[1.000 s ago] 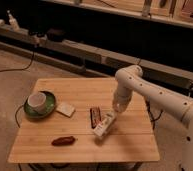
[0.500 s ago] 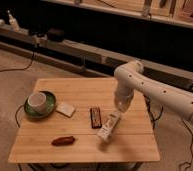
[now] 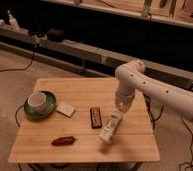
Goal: Stand the bottle upright
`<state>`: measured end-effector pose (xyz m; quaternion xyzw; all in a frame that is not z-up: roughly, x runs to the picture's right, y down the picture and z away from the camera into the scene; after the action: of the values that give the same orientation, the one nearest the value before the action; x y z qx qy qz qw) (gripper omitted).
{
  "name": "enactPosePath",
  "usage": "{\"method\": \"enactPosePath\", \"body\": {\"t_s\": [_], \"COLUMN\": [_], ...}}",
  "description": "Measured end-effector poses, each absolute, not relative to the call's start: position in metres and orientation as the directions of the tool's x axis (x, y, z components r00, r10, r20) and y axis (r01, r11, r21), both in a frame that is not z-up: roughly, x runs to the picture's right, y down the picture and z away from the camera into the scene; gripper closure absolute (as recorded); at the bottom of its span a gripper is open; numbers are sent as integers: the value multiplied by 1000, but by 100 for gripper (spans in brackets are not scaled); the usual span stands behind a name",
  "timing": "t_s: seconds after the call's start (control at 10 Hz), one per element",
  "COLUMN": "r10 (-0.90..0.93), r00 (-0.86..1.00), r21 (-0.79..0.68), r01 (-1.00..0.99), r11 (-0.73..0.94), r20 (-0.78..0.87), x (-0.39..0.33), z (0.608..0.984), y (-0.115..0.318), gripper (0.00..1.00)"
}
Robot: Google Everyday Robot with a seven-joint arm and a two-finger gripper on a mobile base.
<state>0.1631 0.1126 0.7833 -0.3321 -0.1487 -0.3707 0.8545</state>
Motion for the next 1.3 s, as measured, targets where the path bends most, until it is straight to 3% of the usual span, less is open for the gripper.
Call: {"method": "enactPosePath", "body": {"t_s": [0.8, 1.3], "r10": [-509, -472], "r00": [705, 711], "r21": [-486, -519], "r01": [709, 703], "r11": [511, 487], "r20": [494, 521], "x": [168, 170], "z": [788, 803], "y": [121, 150], "gripper": [75, 75]}}
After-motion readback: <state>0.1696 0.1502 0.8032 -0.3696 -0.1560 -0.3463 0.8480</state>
